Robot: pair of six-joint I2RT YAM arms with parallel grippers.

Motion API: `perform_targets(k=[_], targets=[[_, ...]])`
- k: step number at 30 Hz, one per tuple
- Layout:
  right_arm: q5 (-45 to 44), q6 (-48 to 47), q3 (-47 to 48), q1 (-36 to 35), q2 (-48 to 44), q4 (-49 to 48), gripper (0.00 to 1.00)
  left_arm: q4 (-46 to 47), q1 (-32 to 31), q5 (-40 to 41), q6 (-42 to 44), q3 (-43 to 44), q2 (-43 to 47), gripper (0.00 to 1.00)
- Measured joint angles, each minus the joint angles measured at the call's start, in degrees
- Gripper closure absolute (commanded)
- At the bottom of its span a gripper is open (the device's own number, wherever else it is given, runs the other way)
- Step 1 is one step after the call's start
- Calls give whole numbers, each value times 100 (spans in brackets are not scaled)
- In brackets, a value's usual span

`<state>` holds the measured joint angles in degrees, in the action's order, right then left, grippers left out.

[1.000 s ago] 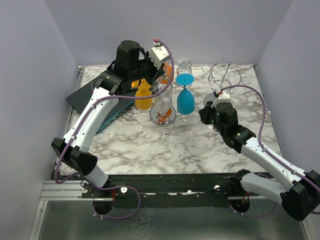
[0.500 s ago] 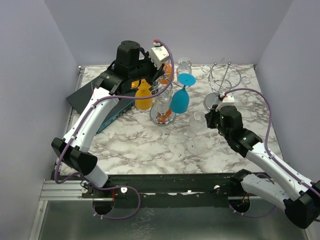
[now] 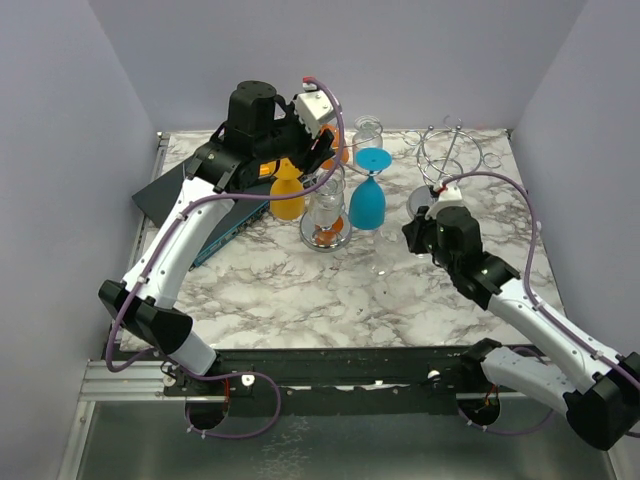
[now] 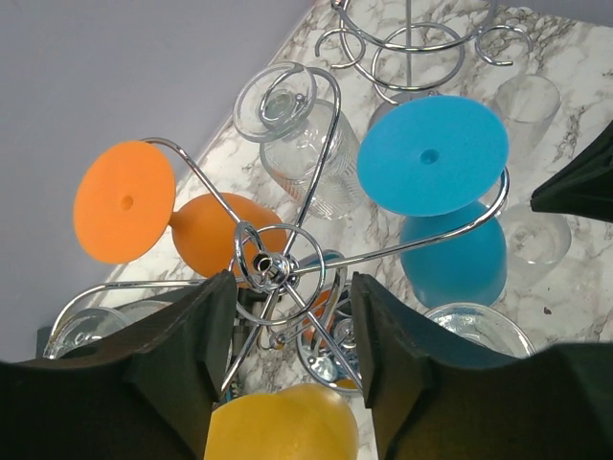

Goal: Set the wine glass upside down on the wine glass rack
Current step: Adjust the wine glass at the center of the board, then adjust the wine rack at the center of the board.

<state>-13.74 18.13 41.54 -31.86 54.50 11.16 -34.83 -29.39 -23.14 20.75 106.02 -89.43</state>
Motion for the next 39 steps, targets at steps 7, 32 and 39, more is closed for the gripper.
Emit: perform_targets(k=[7,32,39], targets=[[382,-107,63,0,133,-125,83,0,0,-22,-94,22,92,31],[656,-658,2415,0,245,570,48,-17,-74,184,-232,153,179,11],[-474,-885,3530,236,1005,719,45,-181,-74,391,-232,173,179,6]])
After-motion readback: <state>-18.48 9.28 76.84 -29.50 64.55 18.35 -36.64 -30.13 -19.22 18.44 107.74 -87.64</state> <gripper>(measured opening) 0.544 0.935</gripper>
